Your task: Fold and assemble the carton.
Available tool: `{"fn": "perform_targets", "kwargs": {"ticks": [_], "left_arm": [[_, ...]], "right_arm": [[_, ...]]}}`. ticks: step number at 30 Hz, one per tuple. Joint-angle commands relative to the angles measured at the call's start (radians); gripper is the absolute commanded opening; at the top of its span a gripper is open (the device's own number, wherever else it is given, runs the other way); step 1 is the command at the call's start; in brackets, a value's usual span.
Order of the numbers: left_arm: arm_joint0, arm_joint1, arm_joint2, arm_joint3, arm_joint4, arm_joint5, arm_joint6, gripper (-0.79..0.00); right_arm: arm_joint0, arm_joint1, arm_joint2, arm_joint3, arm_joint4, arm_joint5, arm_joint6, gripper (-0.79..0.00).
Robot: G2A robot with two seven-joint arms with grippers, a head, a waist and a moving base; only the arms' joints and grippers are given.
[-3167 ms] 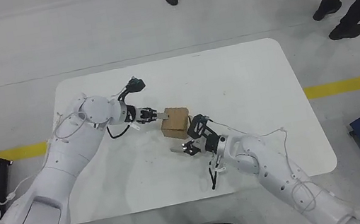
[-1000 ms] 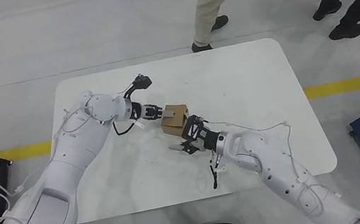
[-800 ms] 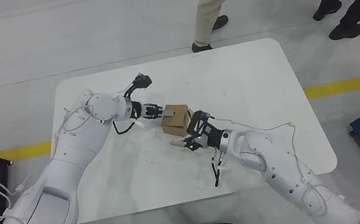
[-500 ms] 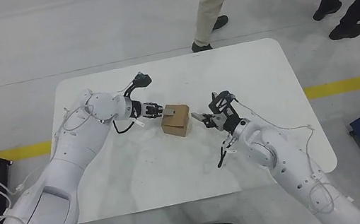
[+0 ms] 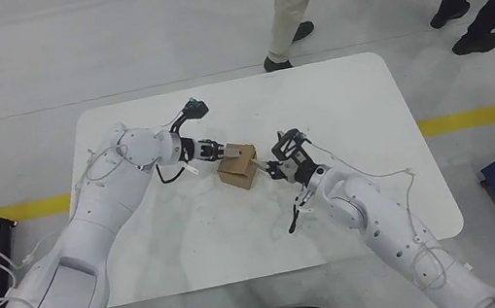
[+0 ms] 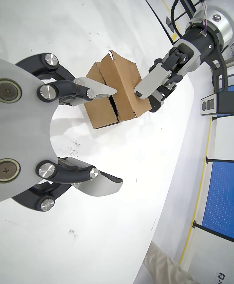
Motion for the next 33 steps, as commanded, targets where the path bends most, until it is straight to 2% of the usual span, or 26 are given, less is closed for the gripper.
{"fn": "perform_targets", "kwargs": {"ticks": [1,12,25,28,33], "left_arm": [[0.001,0.0,-0.003,0.001,-0.003,-0.005,0.0,0.0],[0.001,0.003,-0.018,0.011,-0.017,-0.023,-0.011,0.0],[-0.004,-0.002,-0.029,0.029,-0.058,-0.058,-0.03,0.0],[-0.001,-0.003,-0.039,0.04,-0.109,-0.083,-0.039,0.0],[0.01,-0.007,-0.087,0.12,-0.318,-0.168,-0.091,0.0]], "right_arm": [[0.003,-0.001,-0.003,0.0,-0.002,0.002,0.005,-0.163],[0.032,-0.015,-0.036,0.011,-0.005,0.024,0.031,-0.172],[0.045,-0.024,-0.047,0.007,-0.002,0.031,0.035,-0.148],[0.05,-0.026,-0.052,0.012,-0.005,0.032,0.04,-0.142],[0.057,-0.029,-0.056,0.018,-0.006,0.031,0.042,-0.145]]}}
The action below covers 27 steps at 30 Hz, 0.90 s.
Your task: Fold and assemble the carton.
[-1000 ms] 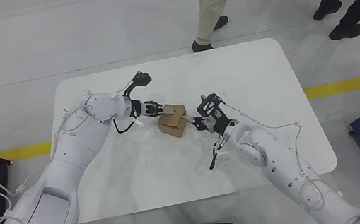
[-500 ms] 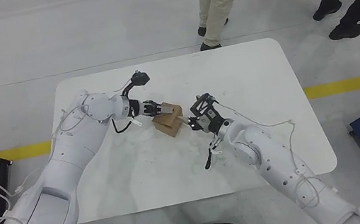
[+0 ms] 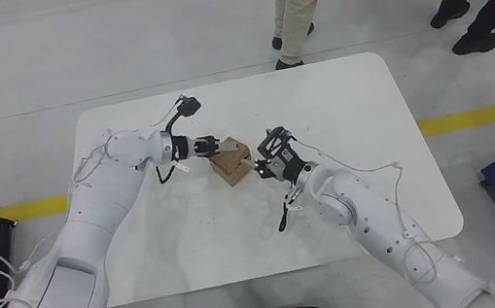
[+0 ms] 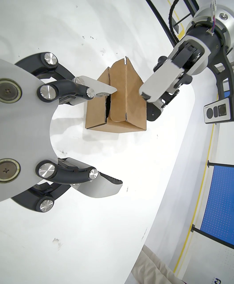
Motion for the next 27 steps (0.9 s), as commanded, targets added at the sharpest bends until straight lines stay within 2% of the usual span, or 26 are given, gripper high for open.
{"fn": "perform_targets", "kwargs": {"ticks": [1,4,8,19,27], "left_arm": [[-0.001,-0.002,-0.019,0.041,-0.101,-0.036,-0.035,0.0],[-0.015,-0.006,-0.026,0.085,-0.162,-0.06,-0.081,0.0],[-0.03,-0.012,-0.012,0.118,-0.173,-0.071,-0.07,0.0],[-0.049,-0.033,0.067,0.153,-0.193,-0.074,-0.067,0.0],[-0.065,-0.031,0.1,0.179,-0.204,-0.086,-0.055,0.0]], "right_arm": [[0.001,-0.001,0.0,0.001,0.0,0.0,0.0,-0.145],[0.001,-0.002,0.002,0.002,0.0,0.005,0.0,-0.145],[-0.001,-0.003,0.006,-0.001,0.001,0.01,-0.002,-0.151],[0.018,-0.015,-0.013,0.032,0.007,0.027,0.005,-0.179],[0.012,-0.014,0.001,0.033,-0.01,0.035,-0.005,-0.151]]}}
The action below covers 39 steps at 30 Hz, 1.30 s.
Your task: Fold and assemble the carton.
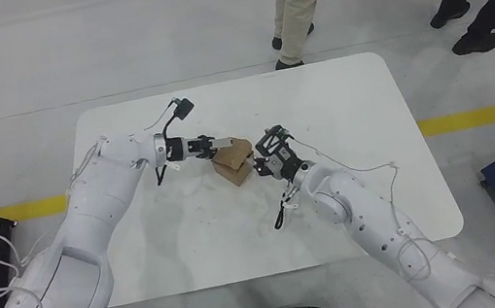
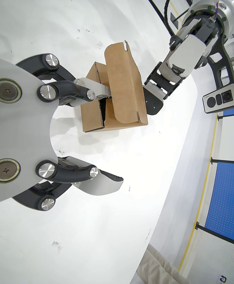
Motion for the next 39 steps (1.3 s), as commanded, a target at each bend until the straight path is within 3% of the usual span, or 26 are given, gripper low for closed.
{"fn": "perform_targets", "kwargs": {"ticks": [1,8,13,39], "left_arm": [[-0.003,0.0,0.007,0.005,-0.002,-0.003,0.003,0.0],[-0.008,-0.005,0.034,0.018,-0.008,-0.008,0.008,0.0],[-0.014,-0.011,0.052,0.033,-0.013,-0.007,0.007,0.0],[-0.038,-0.034,0.108,0.096,-0.027,-0.017,0.017,0.0]], "right_arm": [[-0.014,0.006,0.023,-0.013,-0.009,0.004,-0.002,-0.148],[-0.118,0.036,0.136,-0.127,-0.023,-0.008,-0.016,-0.139],[-0.165,0.043,0.146,-0.204,-0.034,-0.04,-0.027,-0.151],[-0.068,0.015,0.056,-0.104,-0.045,-0.022,-0.004,-0.197]]}}
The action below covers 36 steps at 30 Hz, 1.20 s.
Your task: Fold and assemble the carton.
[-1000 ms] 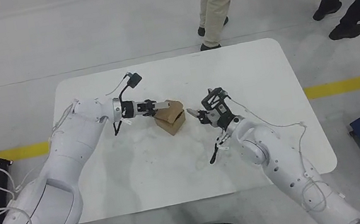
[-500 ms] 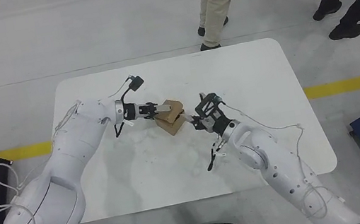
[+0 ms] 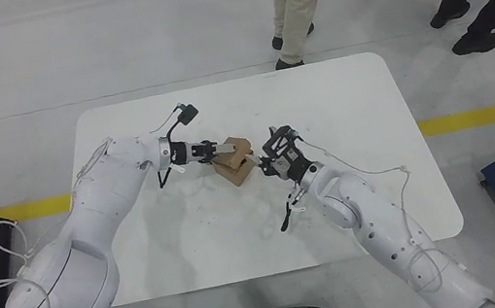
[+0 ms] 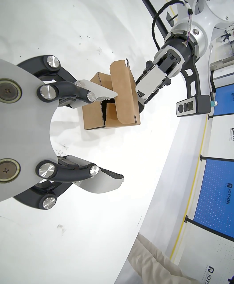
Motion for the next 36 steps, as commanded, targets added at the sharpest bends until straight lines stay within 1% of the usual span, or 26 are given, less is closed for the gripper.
{"fn": "perform_targets", "kwargs": {"ticks": [1,7,14,22,29,36], "left_arm": [[-0.001,0.0,0.003,0.0,-0.001,0.0,0.0,0.0],[-0.004,-0.001,0.014,0.0,0.004,0.001,-0.001,0.0],[-0.012,-0.002,0.029,0.01,0.027,-0.002,0.002,0.0],[-0.015,-0.013,0.046,0.019,0.055,-0.004,0.004,0.0],[-0.02,-0.022,0.051,0.036,0.06,-0.006,0.006,0.0],[-0.027,-0.035,0.062,0.06,0.102,-0.007,0.015,0.0]], "right_arm": [[0.002,-0.001,-0.003,0.002,-0.004,0.002,0.004,-0.197],[0.02,-0.008,-0.025,0.022,-0.009,0.009,0.019,-0.191],[0.039,-0.014,-0.035,0.056,0.01,-0.009,0.026,-0.172],[0.043,-0.017,-0.039,0.068,0.004,-0.009,0.03,-0.157],[0.048,-0.02,-0.045,0.074,-0.002,-0.003,0.037,-0.16],[0.038,-0.019,-0.038,0.071,-0.011,-0.003,0.037,-0.148]]}}
